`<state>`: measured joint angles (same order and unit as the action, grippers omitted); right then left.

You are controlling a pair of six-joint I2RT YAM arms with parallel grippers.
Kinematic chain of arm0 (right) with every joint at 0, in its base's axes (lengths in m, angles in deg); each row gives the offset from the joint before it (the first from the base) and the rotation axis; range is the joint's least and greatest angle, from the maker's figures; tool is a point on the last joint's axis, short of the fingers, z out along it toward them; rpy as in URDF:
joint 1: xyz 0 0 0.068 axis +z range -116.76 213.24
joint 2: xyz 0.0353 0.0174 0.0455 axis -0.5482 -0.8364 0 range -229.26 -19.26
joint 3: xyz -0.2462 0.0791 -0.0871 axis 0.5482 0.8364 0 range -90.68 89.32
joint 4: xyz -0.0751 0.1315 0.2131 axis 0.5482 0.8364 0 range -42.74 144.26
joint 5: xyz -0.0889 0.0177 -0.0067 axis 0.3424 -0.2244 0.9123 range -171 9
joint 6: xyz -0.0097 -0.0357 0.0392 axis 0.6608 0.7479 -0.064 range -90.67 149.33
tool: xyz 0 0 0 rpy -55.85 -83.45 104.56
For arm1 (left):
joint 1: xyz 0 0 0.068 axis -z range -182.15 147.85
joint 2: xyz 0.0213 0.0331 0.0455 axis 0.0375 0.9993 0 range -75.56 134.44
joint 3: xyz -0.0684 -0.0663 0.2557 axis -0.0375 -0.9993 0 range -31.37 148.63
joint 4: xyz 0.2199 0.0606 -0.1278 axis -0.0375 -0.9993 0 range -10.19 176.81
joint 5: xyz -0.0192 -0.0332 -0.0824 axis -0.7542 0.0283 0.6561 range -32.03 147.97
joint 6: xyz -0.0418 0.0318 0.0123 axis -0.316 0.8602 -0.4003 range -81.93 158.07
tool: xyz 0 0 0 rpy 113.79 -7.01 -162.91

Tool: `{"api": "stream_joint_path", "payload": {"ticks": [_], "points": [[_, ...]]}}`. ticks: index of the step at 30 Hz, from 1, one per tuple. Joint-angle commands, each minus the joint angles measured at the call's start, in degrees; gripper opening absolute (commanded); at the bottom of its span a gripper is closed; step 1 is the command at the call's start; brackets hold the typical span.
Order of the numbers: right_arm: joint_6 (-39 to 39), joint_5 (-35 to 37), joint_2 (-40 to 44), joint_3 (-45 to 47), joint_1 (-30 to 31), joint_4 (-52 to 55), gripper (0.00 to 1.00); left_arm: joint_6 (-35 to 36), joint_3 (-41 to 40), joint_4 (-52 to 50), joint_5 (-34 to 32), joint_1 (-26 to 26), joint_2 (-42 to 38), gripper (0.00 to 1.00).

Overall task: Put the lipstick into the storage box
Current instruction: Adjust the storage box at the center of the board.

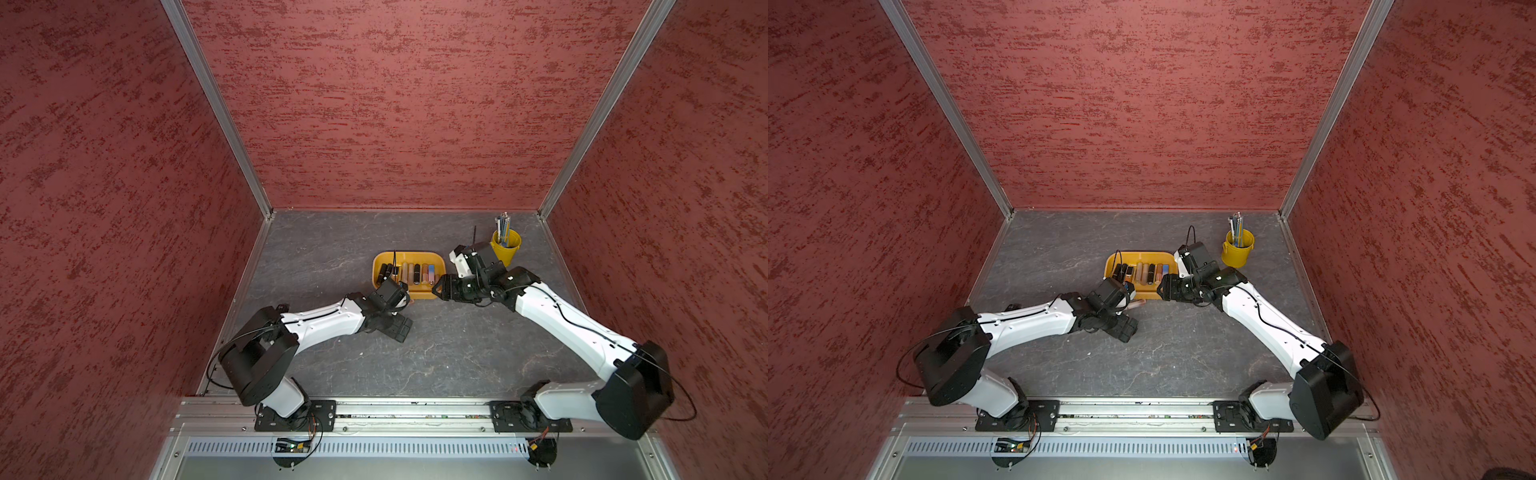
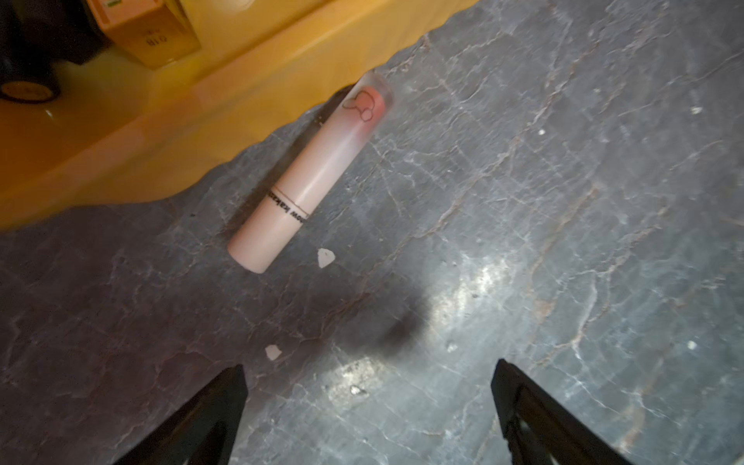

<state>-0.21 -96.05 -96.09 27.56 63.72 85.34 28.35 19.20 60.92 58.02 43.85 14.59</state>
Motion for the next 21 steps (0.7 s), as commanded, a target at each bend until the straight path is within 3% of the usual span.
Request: {"api": "stream_joint_path", "payload": {"ticks": [1,21], "points": [[1.7,-0.3,-0.5,-1.1,-0.6,-1.2,0.65,2.8,2.1,1.2,-0.8,-1.0,2.0,1.00],[0.6,0.0,-0.8,0.1,-1.7,-2.6,0.65,9.4,5.5,3.5,2.6,-5.8,9.5,1.00]]}}
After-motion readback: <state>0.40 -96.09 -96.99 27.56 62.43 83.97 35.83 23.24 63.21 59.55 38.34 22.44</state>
